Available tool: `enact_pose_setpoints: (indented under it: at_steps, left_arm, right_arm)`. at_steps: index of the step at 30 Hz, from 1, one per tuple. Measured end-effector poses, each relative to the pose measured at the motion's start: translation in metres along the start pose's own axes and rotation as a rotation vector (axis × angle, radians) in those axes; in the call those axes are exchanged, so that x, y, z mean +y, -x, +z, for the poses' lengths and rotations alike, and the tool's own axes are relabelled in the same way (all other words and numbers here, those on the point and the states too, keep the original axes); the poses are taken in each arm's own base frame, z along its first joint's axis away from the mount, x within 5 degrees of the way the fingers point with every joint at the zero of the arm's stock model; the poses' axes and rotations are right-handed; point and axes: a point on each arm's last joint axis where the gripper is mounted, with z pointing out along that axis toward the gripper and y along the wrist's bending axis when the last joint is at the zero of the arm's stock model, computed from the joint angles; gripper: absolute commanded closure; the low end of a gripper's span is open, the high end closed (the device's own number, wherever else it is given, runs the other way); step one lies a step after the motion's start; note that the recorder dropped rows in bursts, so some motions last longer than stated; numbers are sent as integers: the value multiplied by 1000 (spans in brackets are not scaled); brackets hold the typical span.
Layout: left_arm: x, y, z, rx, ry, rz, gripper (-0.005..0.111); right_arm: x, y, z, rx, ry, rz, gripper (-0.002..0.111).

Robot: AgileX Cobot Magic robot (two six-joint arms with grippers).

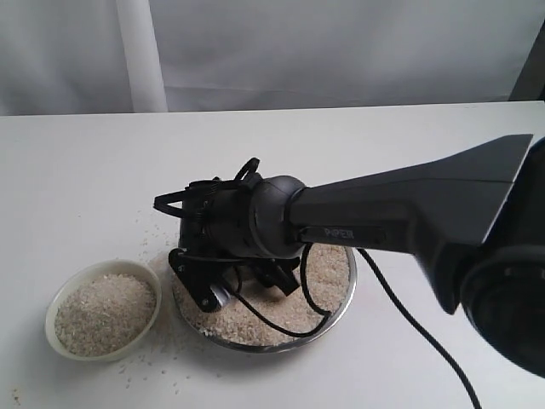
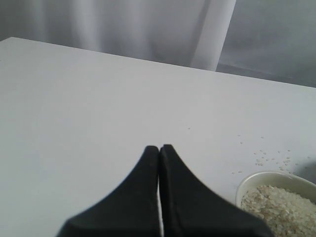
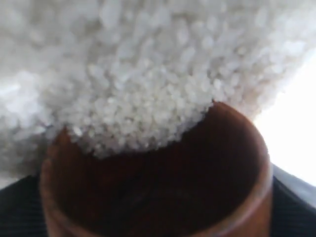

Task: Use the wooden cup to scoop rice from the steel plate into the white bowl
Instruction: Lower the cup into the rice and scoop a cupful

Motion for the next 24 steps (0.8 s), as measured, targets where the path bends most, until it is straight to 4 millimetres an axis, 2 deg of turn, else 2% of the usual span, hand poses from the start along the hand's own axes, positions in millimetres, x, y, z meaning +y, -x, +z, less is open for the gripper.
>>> enact_pose_setpoints:
  at_steps: [7,24]
  left_arm:
    - [0,0,0,0,0,0,107]
    - [0,0,0,0,0,0,107]
  right_arm:
    - [-4,1,-13,-98,1,75,108]
    - [-4,3,-24,-250,65,228,108]
